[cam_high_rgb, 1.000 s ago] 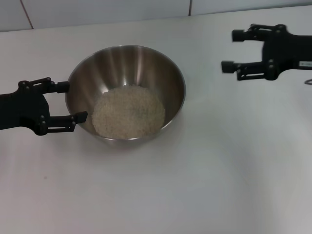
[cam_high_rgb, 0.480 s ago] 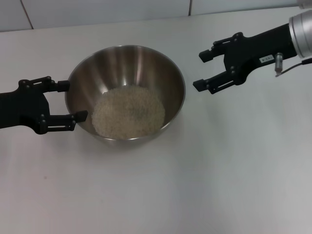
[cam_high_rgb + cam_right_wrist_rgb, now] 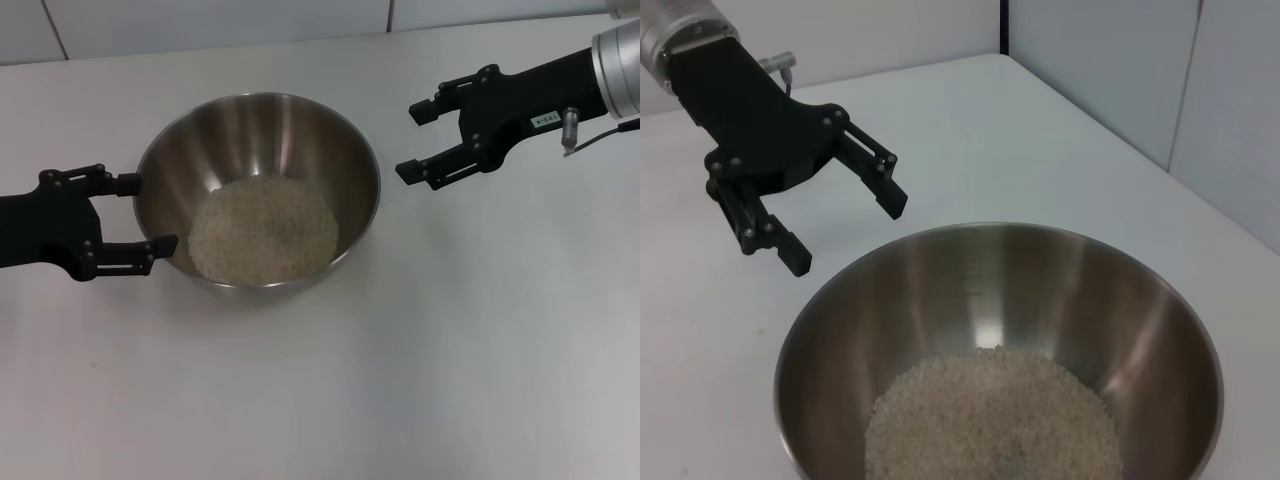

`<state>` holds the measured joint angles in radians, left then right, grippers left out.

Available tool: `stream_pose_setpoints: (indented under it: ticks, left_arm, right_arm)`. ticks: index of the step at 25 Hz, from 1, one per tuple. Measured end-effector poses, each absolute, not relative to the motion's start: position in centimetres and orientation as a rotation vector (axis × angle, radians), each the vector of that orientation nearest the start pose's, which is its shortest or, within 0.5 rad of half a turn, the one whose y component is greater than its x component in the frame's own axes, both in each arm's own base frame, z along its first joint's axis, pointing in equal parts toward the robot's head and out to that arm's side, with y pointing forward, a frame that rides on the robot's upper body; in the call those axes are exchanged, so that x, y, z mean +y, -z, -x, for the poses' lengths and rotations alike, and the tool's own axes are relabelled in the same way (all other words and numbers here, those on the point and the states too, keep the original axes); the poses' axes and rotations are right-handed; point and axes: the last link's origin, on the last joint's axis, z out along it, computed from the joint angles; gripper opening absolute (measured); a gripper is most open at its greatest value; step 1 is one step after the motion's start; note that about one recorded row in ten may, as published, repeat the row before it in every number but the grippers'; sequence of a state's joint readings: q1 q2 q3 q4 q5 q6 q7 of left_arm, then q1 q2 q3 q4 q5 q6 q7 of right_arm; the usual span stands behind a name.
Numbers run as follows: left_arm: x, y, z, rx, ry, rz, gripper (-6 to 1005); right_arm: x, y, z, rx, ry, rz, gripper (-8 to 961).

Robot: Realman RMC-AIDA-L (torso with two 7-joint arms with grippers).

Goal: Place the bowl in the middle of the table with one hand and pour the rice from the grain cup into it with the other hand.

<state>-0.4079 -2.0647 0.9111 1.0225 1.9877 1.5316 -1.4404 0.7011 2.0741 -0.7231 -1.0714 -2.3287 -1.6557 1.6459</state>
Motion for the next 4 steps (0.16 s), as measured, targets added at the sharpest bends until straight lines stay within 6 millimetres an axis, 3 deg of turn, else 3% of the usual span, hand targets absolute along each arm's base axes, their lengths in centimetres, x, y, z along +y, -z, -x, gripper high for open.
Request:
stream_pose_setpoints:
  ticks: [4]
  left_arm:
    - [32.98, -3.36, 25.31, -0.328, 0.397, 2.757, 866]
  right_arm:
    - [37.88, -5.17, -19.74, 0.348, -0.183, 2.839, 826]
